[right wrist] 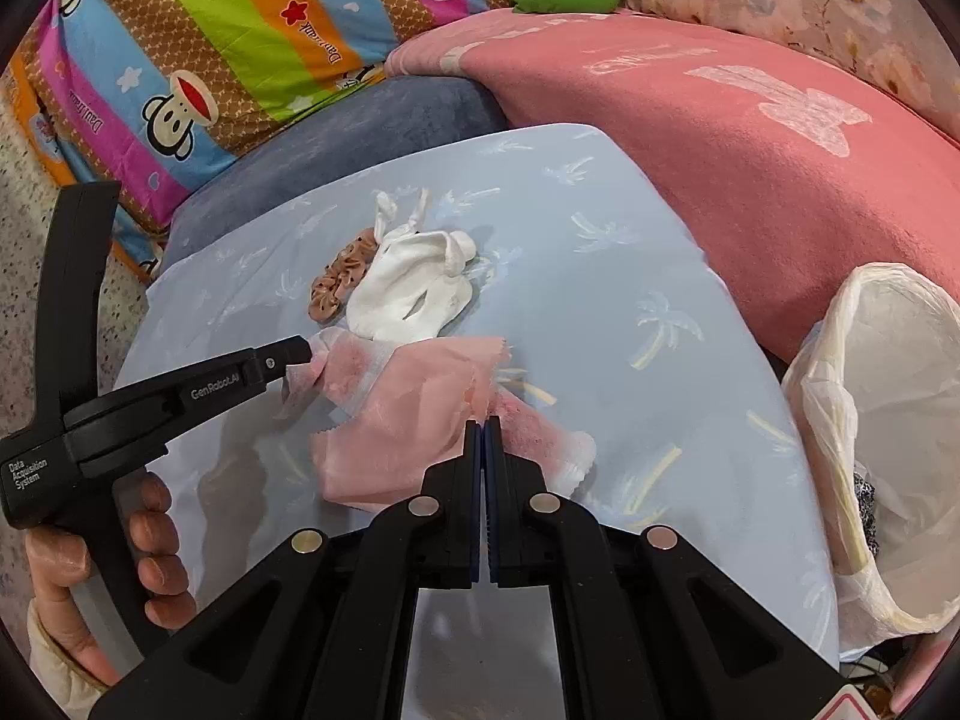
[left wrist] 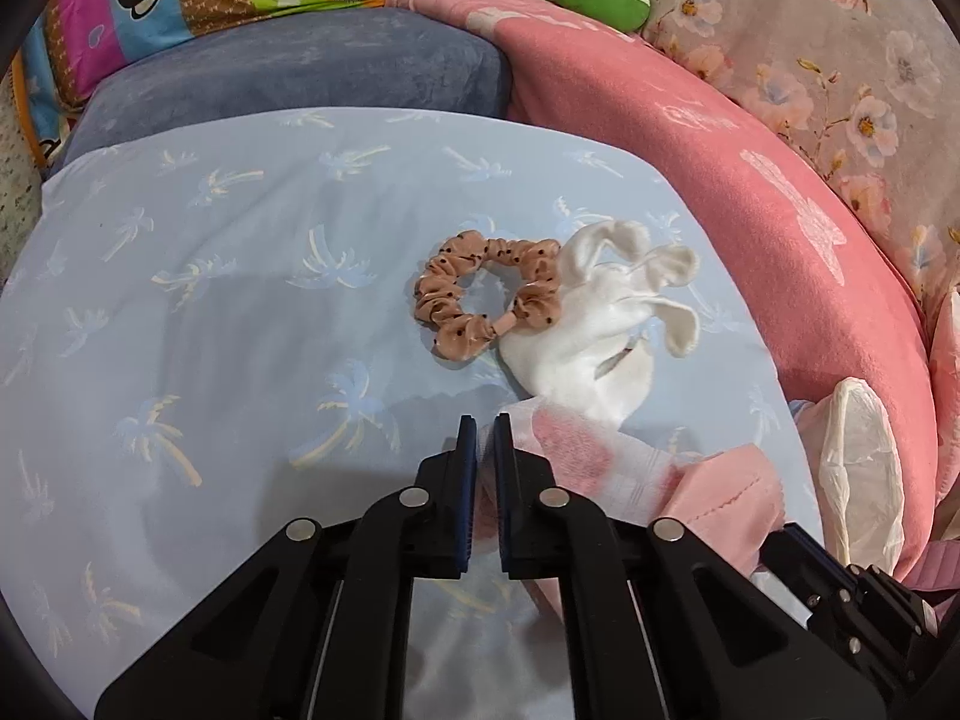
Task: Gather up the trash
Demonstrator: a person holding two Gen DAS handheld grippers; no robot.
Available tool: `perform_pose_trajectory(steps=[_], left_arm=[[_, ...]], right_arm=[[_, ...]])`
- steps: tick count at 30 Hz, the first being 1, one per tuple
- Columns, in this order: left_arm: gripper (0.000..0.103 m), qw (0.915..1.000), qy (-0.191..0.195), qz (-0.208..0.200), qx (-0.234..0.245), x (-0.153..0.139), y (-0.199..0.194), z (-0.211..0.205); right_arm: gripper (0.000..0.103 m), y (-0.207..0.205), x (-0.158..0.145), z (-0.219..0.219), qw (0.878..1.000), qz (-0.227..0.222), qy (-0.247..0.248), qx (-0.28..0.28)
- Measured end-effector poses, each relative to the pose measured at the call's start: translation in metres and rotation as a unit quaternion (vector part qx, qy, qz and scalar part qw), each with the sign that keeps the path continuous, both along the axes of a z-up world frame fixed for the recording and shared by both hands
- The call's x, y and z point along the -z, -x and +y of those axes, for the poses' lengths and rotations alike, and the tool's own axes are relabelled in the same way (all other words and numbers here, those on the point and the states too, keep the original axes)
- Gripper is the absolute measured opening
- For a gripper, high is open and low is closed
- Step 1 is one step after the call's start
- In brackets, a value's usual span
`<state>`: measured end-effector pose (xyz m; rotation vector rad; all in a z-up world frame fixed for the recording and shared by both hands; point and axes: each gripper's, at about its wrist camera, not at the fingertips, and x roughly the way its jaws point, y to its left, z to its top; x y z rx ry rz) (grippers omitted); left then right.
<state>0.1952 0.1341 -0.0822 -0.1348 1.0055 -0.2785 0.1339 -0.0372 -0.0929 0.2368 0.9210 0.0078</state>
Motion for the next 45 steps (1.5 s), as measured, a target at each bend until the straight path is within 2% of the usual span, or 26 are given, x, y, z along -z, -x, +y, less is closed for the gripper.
perform_pose_trajectory(steps=[2, 4, 14, 23, 31, 38, 45], left_arm=[[0.005, 0.9998, -0.012, -0.012, -0.006, -0.006, 0.004, -0.001], [0.005, 0.9999, 0.000, -0.013, -0.002, -0.012, 0.007, -0.001], [0.005, 0.9984, 0.001, -0.050, 0.027, -0.047, 0.032, -0.029], [0.005, 0.9925, 0.006, -0.091, 0.081, -0.083, 0.062, -0.078], [0.005, 0.9832, 0.019, -0.119, 0.137, -0.113, 0.083, -0.135], [0.005, 0.9731, 0.028, -0.137, 0.183, -0.132, 0.099, -0.182], [0.006, 0.9677, 0.027, -0.130, 0.214, -0.130, 0.107, -0.216]], right_arm=[[0.001, 0.005, -0.005, -0.009, 1.000, -0.005, -0.001, 0.008], [0.001, 0.012, -0.010, -0.020, 1.000, -0.011, -0.002, 0.018], [0.001, 0.046, -0.046, -0.066, 0.997, -0.053, -0.007, 0.059], [0.001, 0.073, -0.081, -0.114, 0.990, -0.094, -0.005, 0.102], [0.001, 0.099, -0.108, -0.166, 0.982, -0.127, 0.002, 0.143], [0.001, 0.116, -0.114, -0.205, 0.976, -0.132, 0.005, 0.174], [0.001, 0.127, -0.108, -0.227, 0.973, -0.126, 0.005, 0.193]])
